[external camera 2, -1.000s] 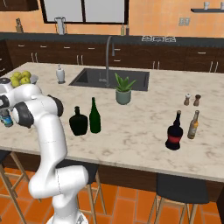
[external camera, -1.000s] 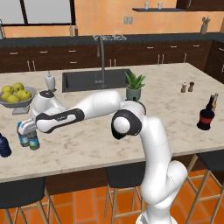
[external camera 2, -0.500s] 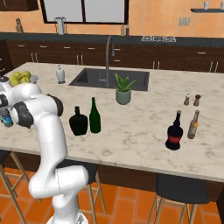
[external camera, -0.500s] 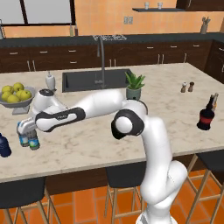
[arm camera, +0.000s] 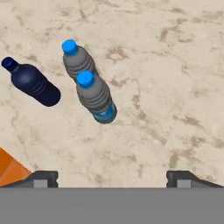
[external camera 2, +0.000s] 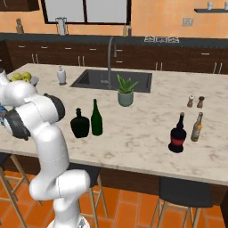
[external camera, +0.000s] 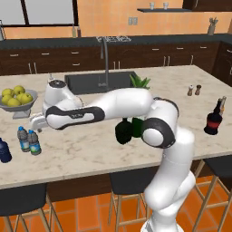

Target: Move the plastic bottles in the middle to the plastics group, and the glass bottles in the middle to the glass group.

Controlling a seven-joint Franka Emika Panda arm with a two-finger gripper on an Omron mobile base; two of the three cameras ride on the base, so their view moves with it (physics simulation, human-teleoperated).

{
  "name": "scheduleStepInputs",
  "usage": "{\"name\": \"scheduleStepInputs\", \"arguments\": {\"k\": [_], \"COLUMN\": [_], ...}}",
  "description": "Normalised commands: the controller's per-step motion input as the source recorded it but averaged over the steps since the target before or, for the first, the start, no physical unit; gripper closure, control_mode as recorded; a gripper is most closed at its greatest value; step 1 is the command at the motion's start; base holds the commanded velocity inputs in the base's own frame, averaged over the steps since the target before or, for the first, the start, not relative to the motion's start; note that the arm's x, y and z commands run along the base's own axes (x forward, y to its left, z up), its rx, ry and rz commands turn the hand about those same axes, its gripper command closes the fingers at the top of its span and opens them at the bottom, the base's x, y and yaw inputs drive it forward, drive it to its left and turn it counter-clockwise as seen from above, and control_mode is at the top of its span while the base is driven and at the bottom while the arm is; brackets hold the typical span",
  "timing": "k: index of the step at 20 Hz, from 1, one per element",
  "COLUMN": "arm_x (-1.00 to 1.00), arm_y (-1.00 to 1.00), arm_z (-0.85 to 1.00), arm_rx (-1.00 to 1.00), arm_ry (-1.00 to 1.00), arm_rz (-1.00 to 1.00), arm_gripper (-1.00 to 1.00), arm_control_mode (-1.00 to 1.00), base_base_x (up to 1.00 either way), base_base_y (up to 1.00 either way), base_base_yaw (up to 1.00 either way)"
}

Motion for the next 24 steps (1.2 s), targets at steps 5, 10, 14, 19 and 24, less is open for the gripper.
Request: {"name": "scheduleStepInputs", "arguments": {"k": [5, 10, 14, 19, 24], "arm_x": [-0.40, -0.28, -0.29, -0.17, -0.13], "arm_y": [-0.89, -0.92, -0.89, -0.93, -1.00], "arm_z": [0.22, 0.17, 0.30, 0.15, 0.01], "arm_rx": [-0.01, -0.07, -0.19, -0.22, 0.00], "arm_ry": [0.08, 0.08, 0.01, -0.01, -0.15], "arm_rz": [-0.29, -0.27, -0.08, -0.04, -0.12], "arm_gripper": [-1.00, -1.00, -1.00, -1.00, -1.00], "arm_control_mode": [-1.00, -1.00, -1.00, -1.00, -1.00], "base_base_x": [0.00, 0.00, 0.00, 0.00, 0.00], "base_base_y": [0.00, 0.00, 0.00, 0.00, 0.00], "base_base_yaw": [0.00, 0.00, 0.00, 0.00, 0.00]}}
